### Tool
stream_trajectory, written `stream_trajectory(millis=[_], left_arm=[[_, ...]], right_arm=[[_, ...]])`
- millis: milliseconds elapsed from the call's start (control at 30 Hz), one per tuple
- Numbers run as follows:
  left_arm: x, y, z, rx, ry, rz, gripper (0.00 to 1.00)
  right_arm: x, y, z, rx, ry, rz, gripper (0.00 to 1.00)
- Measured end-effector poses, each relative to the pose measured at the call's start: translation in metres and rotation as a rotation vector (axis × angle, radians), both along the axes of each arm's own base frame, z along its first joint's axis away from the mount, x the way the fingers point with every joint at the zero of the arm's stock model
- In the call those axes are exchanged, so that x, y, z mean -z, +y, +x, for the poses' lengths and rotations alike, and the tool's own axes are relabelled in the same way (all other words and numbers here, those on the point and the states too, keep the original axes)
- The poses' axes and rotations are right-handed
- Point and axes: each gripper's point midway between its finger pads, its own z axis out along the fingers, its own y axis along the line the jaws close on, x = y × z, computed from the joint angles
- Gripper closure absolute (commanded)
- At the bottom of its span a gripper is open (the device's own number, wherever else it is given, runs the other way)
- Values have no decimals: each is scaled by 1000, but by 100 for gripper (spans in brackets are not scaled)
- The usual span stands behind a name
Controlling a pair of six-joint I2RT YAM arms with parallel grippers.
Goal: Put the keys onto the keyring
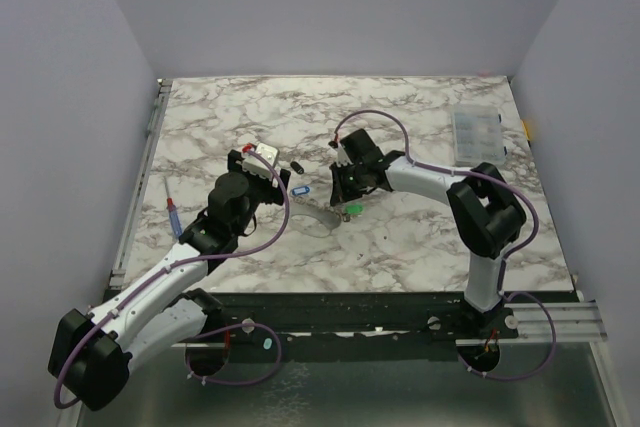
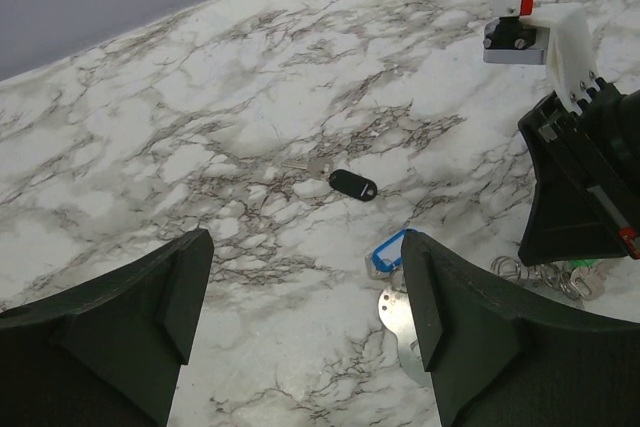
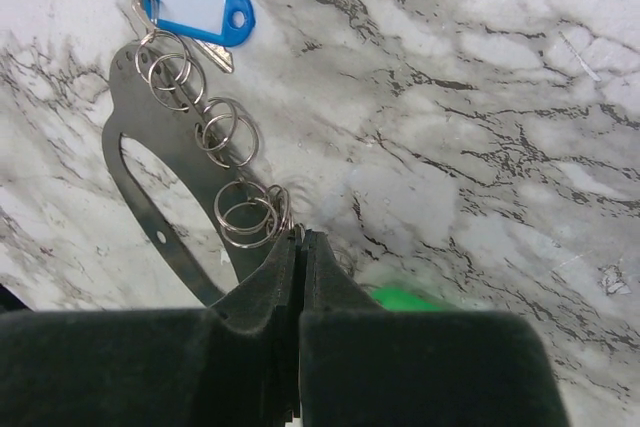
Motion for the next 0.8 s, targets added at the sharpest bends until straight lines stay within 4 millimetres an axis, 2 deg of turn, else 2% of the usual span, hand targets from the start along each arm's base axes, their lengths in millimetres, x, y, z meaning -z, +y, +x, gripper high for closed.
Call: stream_trajectory(millis=[133, 300, 433, 633, 667, 800], left_arm=[[0, -2, -1, 12, 1, 0, 17], [0, -5, -2, 29, 0, -4, 17], [-9, -8, -4, 56, -23, -25, 17], [-29, -14, -10, 103, -80, -63, 17], [-32, -15, -11, 109, -89, -67, 16], [-38, -17, -13, 126, -112, -75, 16]], right_arm=[[-13, 1, 2, -1, -30, 20, 99], [-45, 5, 10, -2, -116, 75, 99], [-67, 6, 11, -7, -183, 117, 99], [-79, 0, 12, -9, -249, 128, 99], [-79, -1, 13, -9, -255, 123, 96], [-75, -5, 16, -18, -276, 90, 61]])
